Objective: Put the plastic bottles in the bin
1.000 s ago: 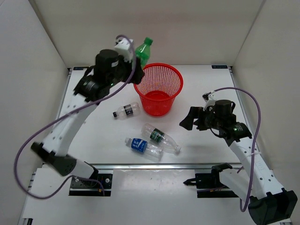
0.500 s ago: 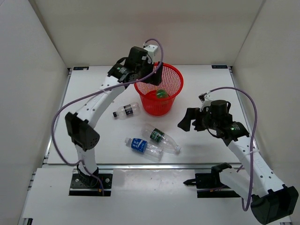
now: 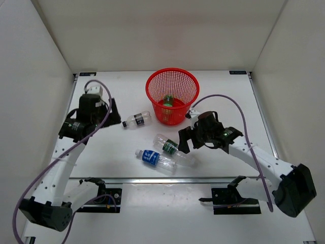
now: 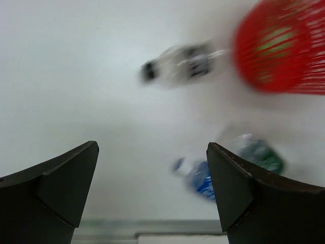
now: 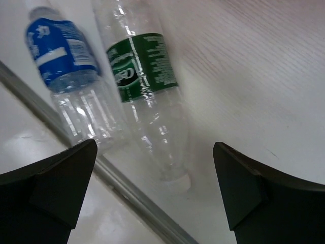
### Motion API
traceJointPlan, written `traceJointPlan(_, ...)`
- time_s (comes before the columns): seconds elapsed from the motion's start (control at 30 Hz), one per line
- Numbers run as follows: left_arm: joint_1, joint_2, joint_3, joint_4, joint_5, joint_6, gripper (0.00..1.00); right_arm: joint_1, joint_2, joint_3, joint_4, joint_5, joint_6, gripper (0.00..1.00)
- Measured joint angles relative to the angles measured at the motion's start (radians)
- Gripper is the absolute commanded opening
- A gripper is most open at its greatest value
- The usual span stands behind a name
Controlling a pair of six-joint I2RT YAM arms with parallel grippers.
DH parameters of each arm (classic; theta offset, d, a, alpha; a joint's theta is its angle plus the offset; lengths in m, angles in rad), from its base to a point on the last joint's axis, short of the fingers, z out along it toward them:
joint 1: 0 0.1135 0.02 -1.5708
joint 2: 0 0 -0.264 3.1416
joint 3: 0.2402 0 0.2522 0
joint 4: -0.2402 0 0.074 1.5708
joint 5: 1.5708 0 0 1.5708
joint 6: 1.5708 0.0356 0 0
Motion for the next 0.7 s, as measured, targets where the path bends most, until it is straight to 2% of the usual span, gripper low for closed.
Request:
traceJointPlan(0.1,0.071,-0.039,-0.159,-0.132,-0.072,-0.053,0.98,0.021,0.086,0.0,0.028,0.044,-0.04,0.94)
traceJointPlan(0.17,0.084,-0.056,-0.196,-0.216,-0.115,-0.08,0.98,0.028,0.123,-0.004,0.053,0.065,-0.067,0.95)
traceJointPlan(0.37,0.073,-0.166,-0.163,-0.278,-0.164,-0.122,0.98,0.115,0.142,-0.091,0.195,0.113,-0.135,0.93)
traceJointPlan(0.57,0.068,-0.15,-0.143,-0.278,-0.168,-0.133,0.98,0.137,0.209,-0.13,0.261,0.142,-0.143,0.82)
traceJointPlan(0.7,0.065,-0.134,-0.129,-0.278,-0.167,-0.133,0.99,0.137,0.257,-0.153,0.314,0.163,-0.142,0.8)
